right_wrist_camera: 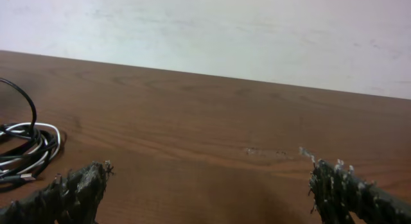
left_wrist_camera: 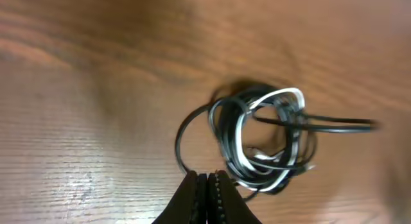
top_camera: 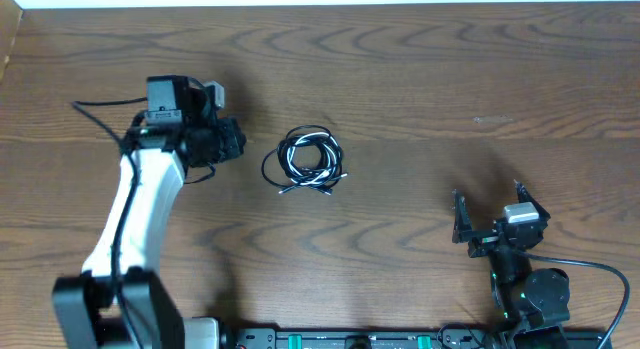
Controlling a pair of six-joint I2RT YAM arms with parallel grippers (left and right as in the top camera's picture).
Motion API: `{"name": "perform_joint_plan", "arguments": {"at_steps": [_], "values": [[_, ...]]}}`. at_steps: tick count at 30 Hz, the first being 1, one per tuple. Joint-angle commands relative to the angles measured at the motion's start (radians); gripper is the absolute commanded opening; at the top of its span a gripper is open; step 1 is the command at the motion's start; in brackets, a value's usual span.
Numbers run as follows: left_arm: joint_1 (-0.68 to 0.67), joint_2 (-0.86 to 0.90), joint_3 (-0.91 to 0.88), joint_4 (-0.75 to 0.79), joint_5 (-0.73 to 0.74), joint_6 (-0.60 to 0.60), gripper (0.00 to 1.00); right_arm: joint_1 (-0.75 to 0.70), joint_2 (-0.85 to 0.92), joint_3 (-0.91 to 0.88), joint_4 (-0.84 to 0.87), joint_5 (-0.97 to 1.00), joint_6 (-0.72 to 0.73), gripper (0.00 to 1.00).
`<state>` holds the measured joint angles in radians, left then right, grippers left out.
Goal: Untangle cables
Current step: 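Reach the left gripper forward to the cable coil's left side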
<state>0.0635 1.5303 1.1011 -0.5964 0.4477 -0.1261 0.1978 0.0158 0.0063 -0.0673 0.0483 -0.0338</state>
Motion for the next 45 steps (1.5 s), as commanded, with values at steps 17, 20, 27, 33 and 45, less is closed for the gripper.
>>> {"name": "perform_joint_plan", "arguments": {"at_steps": [17, 20, 27, 33, 45], "values": [[-0.006, 0.276, 0.007, 0.055, 0.147, 0.145, 0.43, 0.007, -0.002, -0.001, -0.004, 0.001, -0.006, 0.99], [-0.014, 0.294, 0.007, 0.056, 0.147, 0.145, 0.43, 0.007, -0.002, -0.001, -0.004, 0.001, -0.006, 0.99], [-0.072, 0.345, 0.007, 0.094, 0.147, 0.160, 0.43, 0.007, -0.002, -0.001, -0.004, 0.001, -0.006, 0.99], [-0.087, 0.348, 0.007, 0.121, 0.143, 0.164, 0.44, 0.007, -0.002, -0.001, -0.004, 0.001, -0.006, 0.99], [-0.089, 0.396, -0.004, 0.159, 0.139, 0.163, 0.43, 0.007, -0.002, -0.001, -0.004, 0.001, -0.006, 0.99]]}}
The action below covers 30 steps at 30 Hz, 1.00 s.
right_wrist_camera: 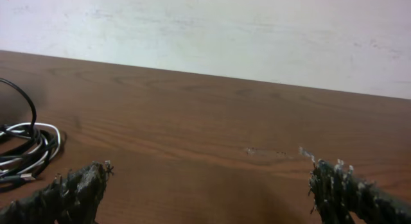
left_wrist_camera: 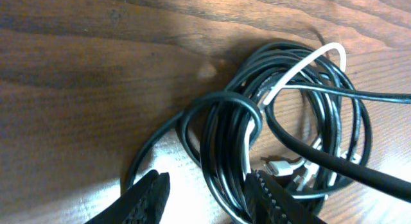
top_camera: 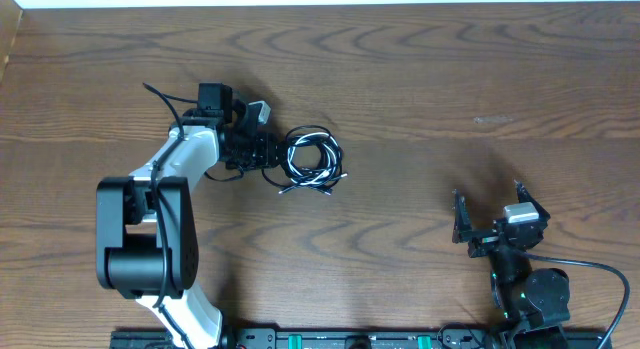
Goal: Untangle cables
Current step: 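Reach the left gripper forward to the cable coil's left side, then swing the right gripper in toward the coil's right side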
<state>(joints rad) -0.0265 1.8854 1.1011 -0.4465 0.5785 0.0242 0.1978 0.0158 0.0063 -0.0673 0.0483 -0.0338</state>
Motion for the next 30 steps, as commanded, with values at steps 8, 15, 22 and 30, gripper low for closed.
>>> {"name": "perform_joint_plan", "arguments": {"at_steps": [8, 15, 22, 30], "values": [[0.001, 0.113, -0.004, 0.056, 0.010, -0.048, 0.23, 0.007, -0.002, -0.001, -0.004, 0.001, -0.006, 0.99], [0.002, 0.068, -0.004, 0.038, 0.010, -0.048, 0.07, 0.007, -0.002, -0.001, -0.005, -0.043, -0.005, 0.99], [0.002, -0.018, -0.004, 0.014, 0.016, -0.005, 0.07, 0.007, -0.002, -0.001, 0.043, -0.253, 0.041, 0.99], [0.002, -0.075, -0.004, -0.017, 0.129, 0.085, 0.07, 0.004, 0.027, 0.130, 0.050, -0.264, 0.153, 0.99]]}}
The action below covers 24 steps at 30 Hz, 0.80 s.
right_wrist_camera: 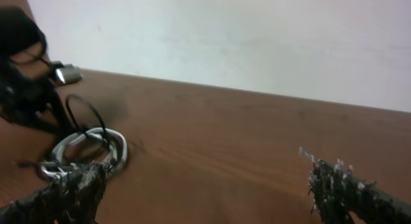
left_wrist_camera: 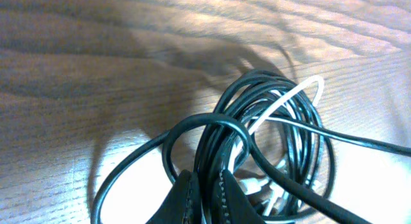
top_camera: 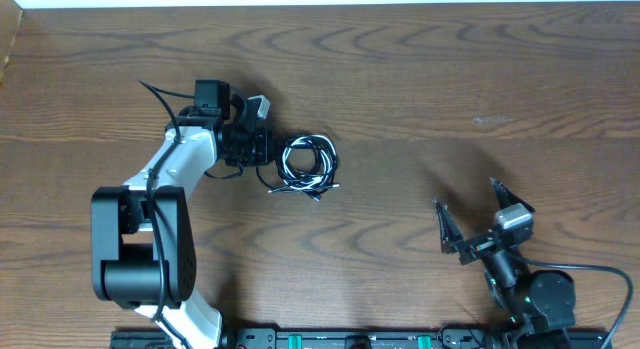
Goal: Untangle cables
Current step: 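Swing the right gripper in toward the coil's right side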
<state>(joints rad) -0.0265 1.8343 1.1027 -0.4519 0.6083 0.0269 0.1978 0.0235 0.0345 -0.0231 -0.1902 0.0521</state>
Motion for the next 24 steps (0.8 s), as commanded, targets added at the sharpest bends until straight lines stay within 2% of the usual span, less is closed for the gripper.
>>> {"name": "perform_joint_plan", "arguments": {"at_steps": [1, 5, 8, 12, 18, 21, 24], "values": [[0.002, -0.024, -0.005, -0.014, 0.142, 0.104, 0.07, 0.004, 0.037, 0.140, 0.001, -0.024, 0.067, 0.99], [0.002, -0.024, -0.005, -0.018, 0.204, 0.134, 0.07, 0.004, 0.149, 0.314, -0.059, -0.007, 0.067, 0.99], [0.002, -0.024, -0.005, -0.018, 0.216, 0.134, 0.07, 0.004, 0.286, 0.483, -0.171, -0.009, 0.067, 0.99], [0.002, -0.024, -0.005, -0.018, 0.241, 0.138, 0.07, 0.004, 0.538, 0.761, -0.426, -0.015, 0.067, 0.99], [0.002, -0.024, -0.005, -0.017, 0.241, 0.146, 0.07, 0.004, 0.867, 1.085, -0.740, -0.046, 0.067, 0.99], [0.002, -0.024, -0.005, -0.018, 0.241, 0.145, 0.07, 0.004, 0.997, 1.180, -0.767, -0.192, 0.067, 0.99], [0.002, -0.024, -0.005, -0.018, 0.241, 0.145, 0.07, 0.005, 1.095, 1.196, -0.714, -0.405, 0.075, 0.99]]}}
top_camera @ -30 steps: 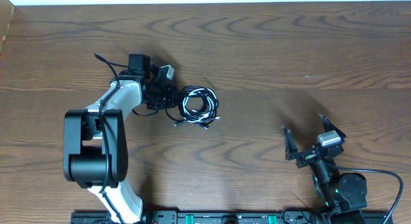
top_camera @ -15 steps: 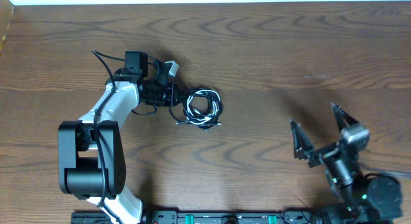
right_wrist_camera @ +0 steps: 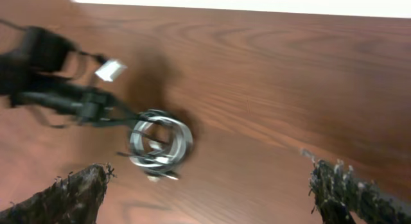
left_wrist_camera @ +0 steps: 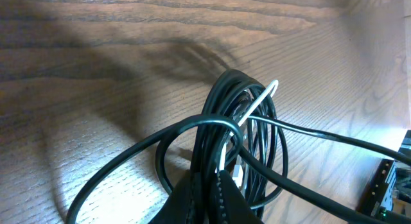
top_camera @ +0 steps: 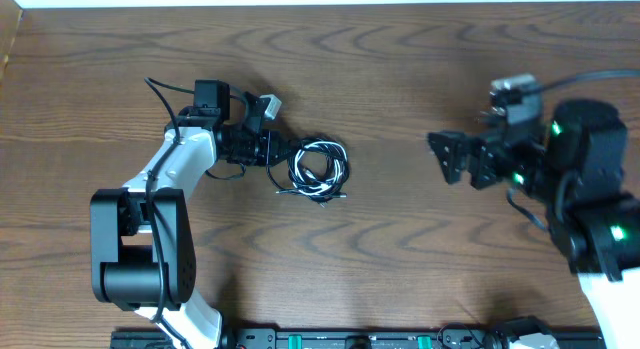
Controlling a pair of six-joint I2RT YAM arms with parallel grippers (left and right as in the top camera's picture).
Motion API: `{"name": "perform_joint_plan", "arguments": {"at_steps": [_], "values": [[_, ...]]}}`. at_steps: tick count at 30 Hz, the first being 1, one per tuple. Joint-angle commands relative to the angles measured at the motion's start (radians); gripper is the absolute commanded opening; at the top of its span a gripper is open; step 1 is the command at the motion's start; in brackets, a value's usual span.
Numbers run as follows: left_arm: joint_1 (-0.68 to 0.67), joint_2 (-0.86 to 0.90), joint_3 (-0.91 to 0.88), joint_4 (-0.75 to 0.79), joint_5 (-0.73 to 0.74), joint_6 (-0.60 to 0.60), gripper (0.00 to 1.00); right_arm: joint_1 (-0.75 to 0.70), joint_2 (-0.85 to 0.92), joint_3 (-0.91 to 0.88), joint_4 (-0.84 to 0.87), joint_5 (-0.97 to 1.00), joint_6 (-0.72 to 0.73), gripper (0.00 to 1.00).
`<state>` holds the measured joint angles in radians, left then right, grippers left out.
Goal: Untangle cables
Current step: 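Swing the right gripper in toward the coil's right side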
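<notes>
A coil of tangled black and white cables [top_camera: 318,170] lies on the wooden table; it also shows as the cable coil [left_wrist_camera: 247,144] and, blurred, as the cable coil [right_wrist_camera: 160,142]. My left gripper [top_camera: 277,152] is at the coil's left edge, and in the left wrist view the left gripper [left_wrist_camera: 209,193] is shut on black strands of the coil. My right gripper [top_camera: 462,162] is held up over the table to the right of the coil, and in its own view the right gripper [right_wrist_camera: 212,189] stands wide open, with nothing between its fingers.
The brown wooden table [top_camera: 400,79] fills the view. A dark rail with green parts [top_camera: 350,339] runs along the front edge. The left arm's own black lead [top_camera: 165,94] loops behind its wrist.
My right arm has risen from the front right of the table to a place mid-right, facing the coil. The coil has shifted slightly right with my left gripper shut on it.
At first my left gripper was shut, hovering left of the coil, the right gripper resting open at the front right. Then the left gripper stood open at the coil's edge. Then it was shut on black strands, and now the right arm is raised toward the coil.
</notes>
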<state>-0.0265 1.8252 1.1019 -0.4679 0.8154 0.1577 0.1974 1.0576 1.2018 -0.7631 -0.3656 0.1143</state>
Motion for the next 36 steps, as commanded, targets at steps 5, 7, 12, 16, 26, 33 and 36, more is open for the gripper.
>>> {"name": "perform_joint_plan", "arguments": {"at_steps": [5, 7, 12, 16, 26, 33, 36], "values": [[0.002, -0.015, -0.005, -0.002, 0.034, 0.014, 0.07, 0.009, 0.194, 0.028, 0.063, -0.415, 0.021, 0.54], [0.002, -0.015, -0.005, -0.002, 0.034, 0.014, 0.07, 0.010, 0.237, 0.028, 0.056, -0.415, 0.058, 0.21], [0.002, -0.015, -0.005, -0.002, 0.034, 0.014, 0.07, 0.010, 0.340, 0.028, 0.063, -0.411, 0.154, 0.07], [0.002, -0.015, -0.005, -0.002, 0.034, 0.014, 0.07, 0.018, 0.418, 0.028, 0.069, -0.411, 0.258, 0.49], [0.002, -0.015, -0.005, -0.002, 0.034, 0.014, 0.07, 0.126, 0.646, 0.027, 0.143, -0.299, 0.589, 0.97], [0.000, -0.015, -0.005, -0.003, 0.034, 0.014, 0.07, 0.196, 0.771, 0.027, 0.330, -0.299, 0.888, 0.94], [0.000, -0.015, -0.005, -0.003, 0.034, 0.014, 0.07, 0.217, 0.792, 0.027, 0.370, -0.299, 0.979, 0.89]]}}
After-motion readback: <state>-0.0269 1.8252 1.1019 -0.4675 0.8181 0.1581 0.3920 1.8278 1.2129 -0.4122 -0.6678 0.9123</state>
